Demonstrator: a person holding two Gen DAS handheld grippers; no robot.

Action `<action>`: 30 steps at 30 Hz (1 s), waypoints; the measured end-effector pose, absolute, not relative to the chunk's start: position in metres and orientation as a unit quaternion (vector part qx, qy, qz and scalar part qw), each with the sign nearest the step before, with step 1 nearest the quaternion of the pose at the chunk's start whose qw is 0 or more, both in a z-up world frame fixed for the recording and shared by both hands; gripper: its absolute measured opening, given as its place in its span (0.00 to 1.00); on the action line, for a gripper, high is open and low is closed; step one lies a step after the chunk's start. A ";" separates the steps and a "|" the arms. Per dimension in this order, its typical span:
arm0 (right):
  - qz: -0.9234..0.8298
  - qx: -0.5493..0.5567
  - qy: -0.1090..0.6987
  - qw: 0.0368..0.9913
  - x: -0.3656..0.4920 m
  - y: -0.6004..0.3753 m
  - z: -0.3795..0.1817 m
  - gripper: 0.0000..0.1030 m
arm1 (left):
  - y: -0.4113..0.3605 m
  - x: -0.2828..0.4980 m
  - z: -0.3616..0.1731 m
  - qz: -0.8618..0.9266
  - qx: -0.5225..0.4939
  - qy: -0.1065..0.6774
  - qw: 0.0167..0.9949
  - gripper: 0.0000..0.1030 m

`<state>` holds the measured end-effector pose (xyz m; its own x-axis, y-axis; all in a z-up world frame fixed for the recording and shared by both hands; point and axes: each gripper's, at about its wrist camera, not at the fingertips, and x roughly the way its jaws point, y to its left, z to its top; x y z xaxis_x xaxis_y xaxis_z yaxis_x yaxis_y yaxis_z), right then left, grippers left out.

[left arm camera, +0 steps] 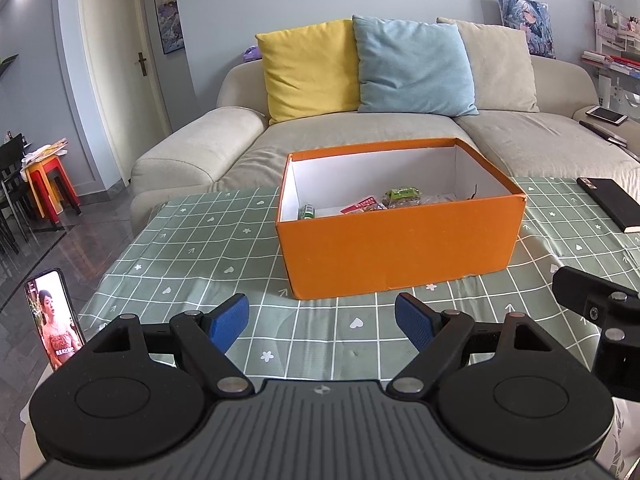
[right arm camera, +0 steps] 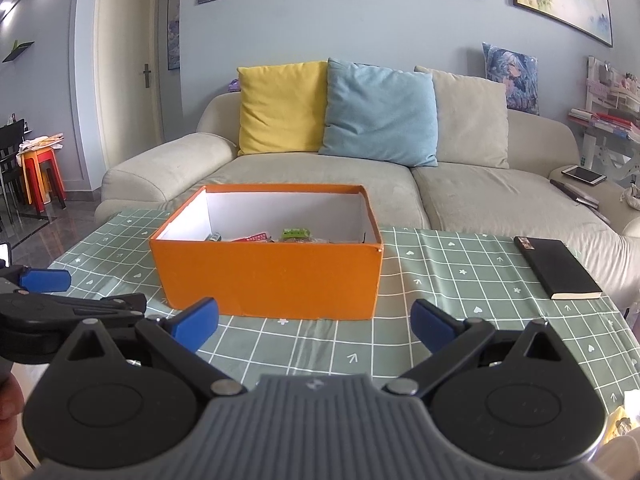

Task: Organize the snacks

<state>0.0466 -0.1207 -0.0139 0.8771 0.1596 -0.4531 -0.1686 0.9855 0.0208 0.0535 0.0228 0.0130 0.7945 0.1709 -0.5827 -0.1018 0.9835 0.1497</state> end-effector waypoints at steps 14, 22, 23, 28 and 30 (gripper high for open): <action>0.086 -0.013 0.234 0.968 0.045 -0.121 -0.014 0.96 | 0.022 0.054 0.014 0.067 0.054 0.316 0.945 0.94; 0.087 -0.012 0.234 0.968 0.046 -0.122 -0.014 0.96 | 0.022 0.054 0.014 0.066 0.056 0.315 0.945 0.94; 0.086 -0.012 0.233 0.968 0.045 -0.122 -0.014 0.96 | 0.022 0.054 0.014 0.066 0.056 0.316 0.945 0.94; 0.087 -0.013 0.234 0.968 0.046 -0.122 -0.014 0.96 | 0.021 0.053 0.014 0.065 0.056 0.315 0.945 0.94; 0.087 -0.012 0.234 0.968 0.046 -0.122 -0.014 0.96 | 0.021 0.053 0.014 0.064 0.057 0.315 0.945 0.94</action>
